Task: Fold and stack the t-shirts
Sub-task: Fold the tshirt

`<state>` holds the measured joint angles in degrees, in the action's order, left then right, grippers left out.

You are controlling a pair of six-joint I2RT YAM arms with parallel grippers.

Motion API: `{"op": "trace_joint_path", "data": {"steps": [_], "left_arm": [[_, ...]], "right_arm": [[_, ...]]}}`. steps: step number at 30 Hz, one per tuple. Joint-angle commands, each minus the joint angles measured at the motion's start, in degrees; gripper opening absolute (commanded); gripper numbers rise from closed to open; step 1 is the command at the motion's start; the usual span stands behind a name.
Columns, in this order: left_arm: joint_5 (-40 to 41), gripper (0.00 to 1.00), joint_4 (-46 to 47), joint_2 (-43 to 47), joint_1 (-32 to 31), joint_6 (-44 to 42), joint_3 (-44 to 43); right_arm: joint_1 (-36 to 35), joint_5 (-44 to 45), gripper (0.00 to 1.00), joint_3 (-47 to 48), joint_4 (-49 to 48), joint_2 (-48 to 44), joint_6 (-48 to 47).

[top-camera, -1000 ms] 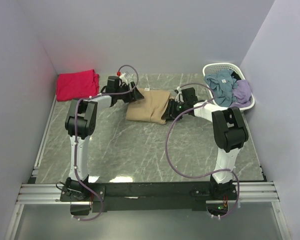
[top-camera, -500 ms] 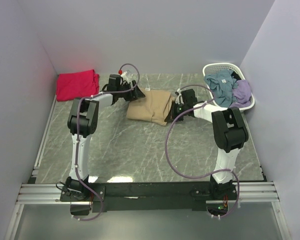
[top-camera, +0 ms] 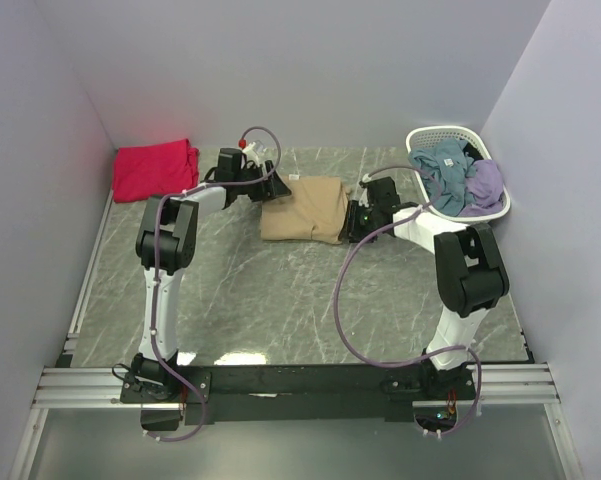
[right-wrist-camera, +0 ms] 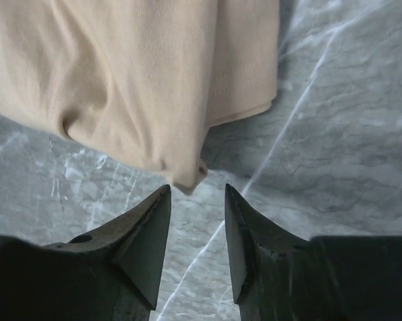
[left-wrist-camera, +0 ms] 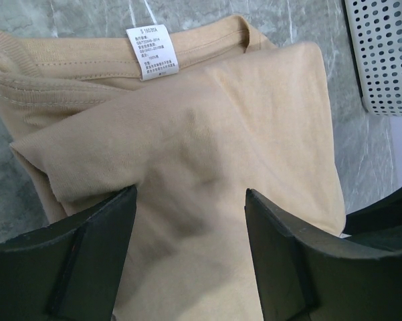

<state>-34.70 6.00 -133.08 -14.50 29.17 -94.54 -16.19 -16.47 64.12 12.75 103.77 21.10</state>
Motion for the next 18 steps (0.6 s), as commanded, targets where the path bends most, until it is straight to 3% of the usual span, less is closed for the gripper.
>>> {"op": "trace_joint_path", "data": {"steps": [1,11,18], "left_arm": [[-0.72,0.72,0.33,-1.31,0.70,-1.04,-0.64],[0.77,0.72,3.66,8.77,0.18,-0.43,8.13],[12.18,0.73,7.97,22.32,-0.18,0.01,23.85]], "right_arm": [[0.28,-4.17,0.46,-0.57,-0.88,-1.02,-0.45],[0.28,-6.38,0.47,-0.49,-3.17,1.09,-0.54],[0.19,-6.39,0.47,1.53,-4.14,2.76,-0.80]]}}
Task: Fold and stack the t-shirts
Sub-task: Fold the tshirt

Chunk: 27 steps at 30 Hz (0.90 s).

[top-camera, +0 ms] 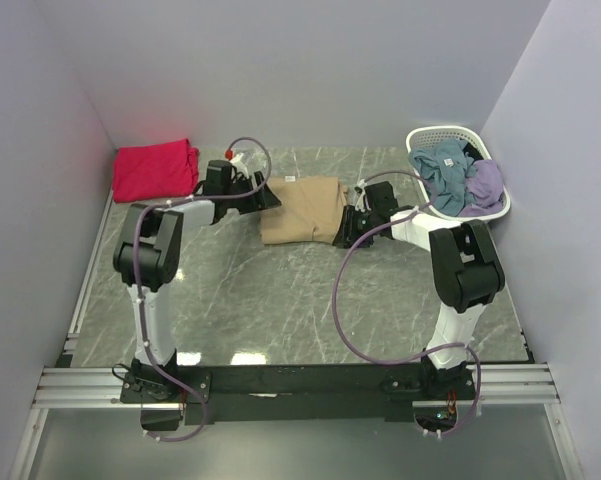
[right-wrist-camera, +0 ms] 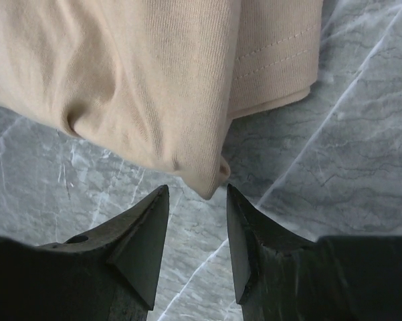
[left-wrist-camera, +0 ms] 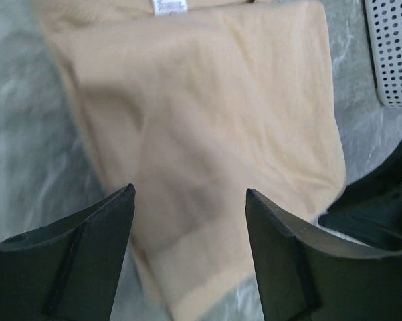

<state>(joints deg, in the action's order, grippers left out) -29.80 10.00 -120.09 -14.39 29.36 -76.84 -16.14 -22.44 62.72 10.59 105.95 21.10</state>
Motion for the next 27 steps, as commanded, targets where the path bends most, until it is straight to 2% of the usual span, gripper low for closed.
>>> {"op": "trace_joint_path", "data": {"steps": [1,4,8,17,23,27], "left_arm": [[8.43,0.73,4.76,11.09,-0.28,-0.19,7.91],[10.99,0.73,4.85,16.54,-0.55,0.52,13.36],[14.24,0.74,8.63,23.92,-4.23,3.05,23.38],[16.88,0.72,16.70,26.40,-9.77,6.58,37.80],[22.15,0.72,20.67,29.30,-10.04,6.41,42.73],[23.30,0.73,21.99,28.34,-10.04,4.74,41.42]], "right_arm": [[0.06,-0.15,0.47,3.02,-2.06,0.57,-0.97],[0.15,1.34,0.48,3.55,-1.10,-0.04,-1.94],[0.15,2.13,0.49,4.51,-0.05,0.04,-3.35],[0.32,2.49,0.49,3.90,-1.27,0.92,-4.58],[0.41,2.05,0.49,4.25,-1.36,0.92,-4.93],[0.50,2.22,0.49,4.87,-1.27,1.97,-5.02]]}}
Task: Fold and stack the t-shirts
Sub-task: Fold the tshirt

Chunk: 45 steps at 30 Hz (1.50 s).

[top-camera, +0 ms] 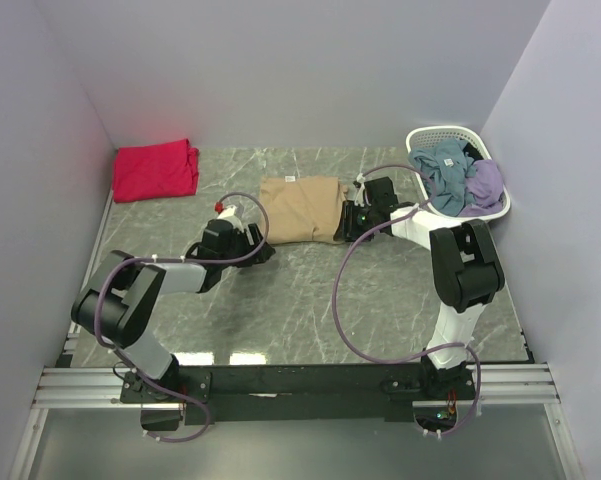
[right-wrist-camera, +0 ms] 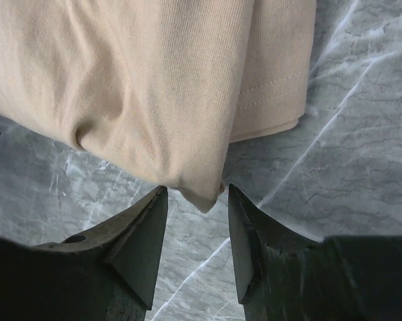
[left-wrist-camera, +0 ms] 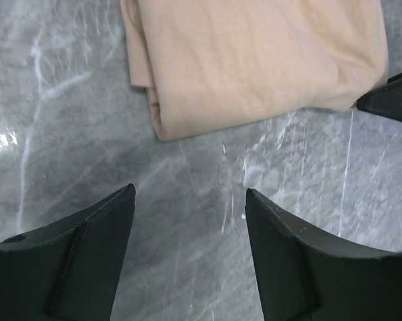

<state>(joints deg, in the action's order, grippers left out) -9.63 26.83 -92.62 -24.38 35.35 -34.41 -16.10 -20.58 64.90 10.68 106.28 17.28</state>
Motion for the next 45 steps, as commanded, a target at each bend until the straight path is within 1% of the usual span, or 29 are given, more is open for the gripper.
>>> {"op": "trace_joint_path", "data": {"steps": [1,5,11,12,18,19,20,22,23,24,25,26,27,28,29,30,32,38,45], "left_arm": [[2.95,0.73,5.60,0.34,-0.05,-1.51,-1.53],[1.46,0.72,7.80,-4.22,0.12,-1.78,-4.60],[-2.06,0.65,10.34,-8.45,0.12,-0.81,-6.98],[-1.97,0.61,10.35,-8.63,0.12,-0.81,-7.07],[-1.10,0.54,9.65,-8.46,0.12,-1.34,-6.90],[-0.92,0.52,9.47,-8.37,0.21,-1.43,-6.89],[-0.74,0.50,9.30,-8.28,0.21,-1.69,-6.98],[-0.31,0.45,8.77,-8.19,0.30,-1.95,-7.16],[-0.13,0.43,8.51,-8.19,0.30,-2.13,-7.42],[-0.04,0.36,8.33,-8.19,0.30,-2.30,-7.51],[0.22,0.33,7.54,-8.28,0.39,-2.39,-7.77],[0.48,0.30,7.19,-8.19,0.39,-2.74,-8.30],[0.66,0.22,6.75,-8.28,0.47,-3.01,-8.65],[0.92,0.18,5.61,-8.45,0.56,-3.62,-8.91],[1.27,0.15,5.08,-8.46,0.65,-3.80,-9.53],[1.63,0.08,4.55,-8.54,0.74,-4.06,-9.79],[1.72,0.01,3.76,-8.63,1.44,-4.59,-10.15],[1.37,0.01,3.14,-8.54,3.02,-5.47,-10.32],[1.72,0.01,1.56,-8.72,3.90,-7.40,-10.67]], "right_arm": [[0.45,0.71,0.49,2.77,-1.36,1.74,-1.11],[0.89,0.89,0.48,2.95,-1.62,2.09,-0.85],[1.24,0.28,0.48,3.91,-0.83,2.62,-0.93],[1.24,0.19,0.47,3.83,-1.09,2.79,-0.76],[1.42,-0.16,0.40,3.91,-1.10,2.88,-0.67],[1.42,-0.34,0.38,3.91,-1.18,3.05,-0.58],[1.42,-0.69,0.33,4.09,-1.18,3.32,-0.58],[1.51,-1.04,0.30,4.35,-0.83,3.50,-0.58],[1.51,-1.04,0.24,4.09,-1.09,3.32,-0.58],[1.51,-1.04,0.22,3.92,-1.36,3.15,-0.67],[1.59,-0.78,0.22,3.39,-1.45,2.97,-0.49],[1.60,-0.87,0.17,3.30,-1.71,2.79,-0.49],[1.60,-0.87,0.15,3.39,-1.54,2.79,-0.66],[1.68,-0.43,0.13,3.13,-1.54,2.79,-0.49],[1.68,-0.43,0.10,2.95,-1.80,2.44,-0.32],[1.77,-0.51,0.09,2.77,-2.06,2.35,-0.32],[1.77,0.01,0.07,2.86,-1.45,2.09,-0.49],[1.86,0.36,0.07,3.03,-0.75,1.65,-0.67],[2.03,3.17,0.07,3.04,0.31,0.68,-1.02]]}}
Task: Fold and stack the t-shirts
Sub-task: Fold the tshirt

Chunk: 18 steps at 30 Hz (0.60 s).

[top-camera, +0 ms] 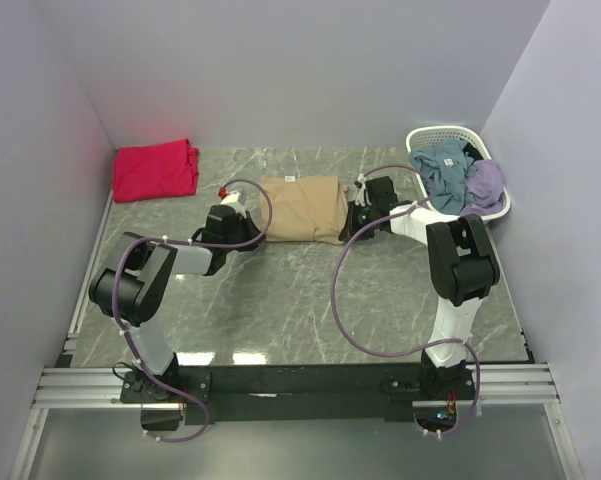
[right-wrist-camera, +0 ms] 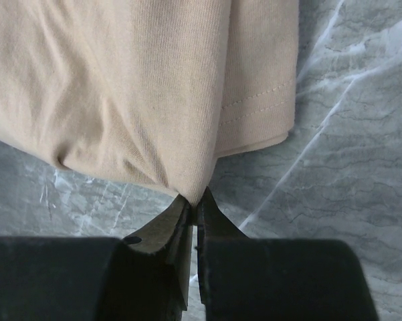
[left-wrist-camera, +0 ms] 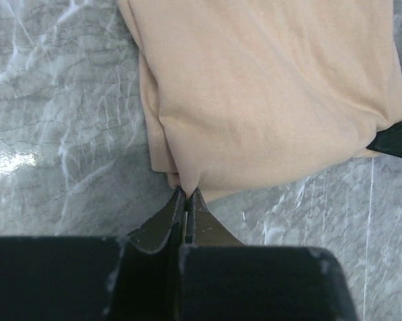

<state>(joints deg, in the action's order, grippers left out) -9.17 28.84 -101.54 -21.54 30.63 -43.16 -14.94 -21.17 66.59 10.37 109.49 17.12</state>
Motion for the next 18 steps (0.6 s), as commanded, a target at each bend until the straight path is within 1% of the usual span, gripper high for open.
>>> {"op": "trace_joint_path", "data": {"steps": [1,11,14,16,18], "left_arm": [[1.35,0.01,-0.71,0.11,1.32,-2.94,-1.84],[1.87,0.01,-2.21,-0.15,2.56,-4.88,-1.84],[1.96,0.01,-2.65,-0.33,2.64,-5.23,-2.11],[2.23,0.01,-2.74,-0.42,2.73,-5.58,-2.11],[2.57,0.01,-3.17,-0.50,2.73,-5.76,-2.20]], "right_arm": [[0.88,4.55,0.06,1.44,0.88,-2.62,-0.95],[1.05,14.47,0.06,1.26,3.25,-6.48,-1.22],[1.05,15.80,0.08,1.88,4.39,-6.75,-1.57],[1.05,17.21,0.07,2.67,5.18,-6.31,-1.92],[1.05,19.57,0.10,2.76,5.89,-6.31,-1.75]]}}
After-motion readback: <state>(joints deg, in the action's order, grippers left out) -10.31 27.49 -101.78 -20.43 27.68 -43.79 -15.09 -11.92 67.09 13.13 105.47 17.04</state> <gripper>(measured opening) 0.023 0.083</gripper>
